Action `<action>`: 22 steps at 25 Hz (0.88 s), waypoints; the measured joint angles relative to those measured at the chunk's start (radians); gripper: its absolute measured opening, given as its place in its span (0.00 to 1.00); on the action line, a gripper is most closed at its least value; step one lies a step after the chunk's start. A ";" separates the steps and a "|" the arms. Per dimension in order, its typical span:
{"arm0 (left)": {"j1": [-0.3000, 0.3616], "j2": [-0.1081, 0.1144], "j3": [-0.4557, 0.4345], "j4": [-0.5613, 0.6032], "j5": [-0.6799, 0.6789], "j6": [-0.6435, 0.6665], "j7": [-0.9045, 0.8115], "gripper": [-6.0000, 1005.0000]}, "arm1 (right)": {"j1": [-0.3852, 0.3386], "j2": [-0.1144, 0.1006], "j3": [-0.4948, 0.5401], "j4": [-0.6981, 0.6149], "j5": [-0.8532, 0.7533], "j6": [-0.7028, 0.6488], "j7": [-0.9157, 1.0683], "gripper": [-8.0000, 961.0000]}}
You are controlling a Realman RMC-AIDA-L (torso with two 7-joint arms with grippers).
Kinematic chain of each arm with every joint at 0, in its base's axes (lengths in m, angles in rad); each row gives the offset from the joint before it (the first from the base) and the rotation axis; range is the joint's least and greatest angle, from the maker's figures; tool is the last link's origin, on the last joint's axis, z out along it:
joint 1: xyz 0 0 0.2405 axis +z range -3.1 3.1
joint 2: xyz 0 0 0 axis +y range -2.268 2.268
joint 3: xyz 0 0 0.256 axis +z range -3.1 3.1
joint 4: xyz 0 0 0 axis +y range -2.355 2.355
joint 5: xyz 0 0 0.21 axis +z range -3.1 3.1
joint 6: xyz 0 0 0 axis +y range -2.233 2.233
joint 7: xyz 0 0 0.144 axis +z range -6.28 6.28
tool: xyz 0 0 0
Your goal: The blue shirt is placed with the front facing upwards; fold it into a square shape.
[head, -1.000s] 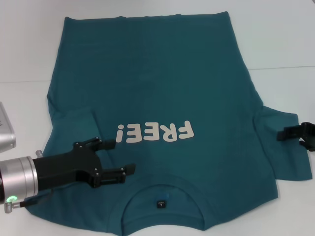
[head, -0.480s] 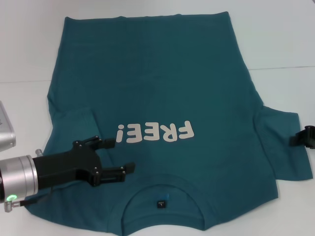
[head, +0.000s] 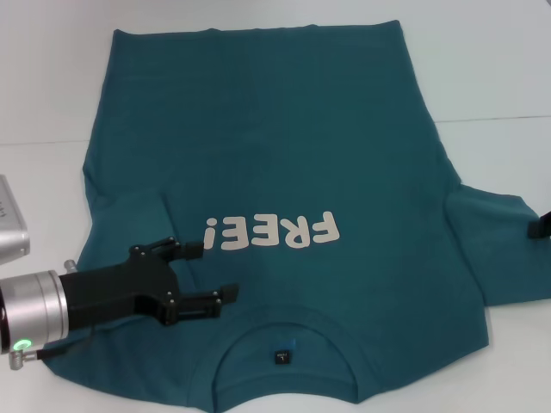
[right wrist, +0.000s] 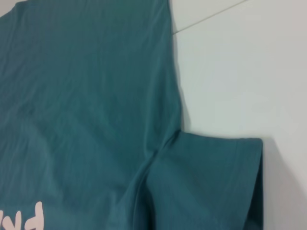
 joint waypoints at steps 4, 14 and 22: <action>-0.001 0.000 0.000 0.000 0.000 0.000 -0.001 0.91 | -0.001 -0.006 0.003 -0.001 0.000 -0.003 -0.003 0.02; 0.000 0.003 -0.003 0.000 0.001 0.001 -0.005 0.91 | -0.002 -0.039 0.029 -0.029 0.000 -0.004 -0.009 0.04; 0.001 0.003 0.000 0.000 0.002 0.003 -0.005 0.91 | 0.006 -0.043 0.028 -0.086 0.002 -0.029 -0.010 0.06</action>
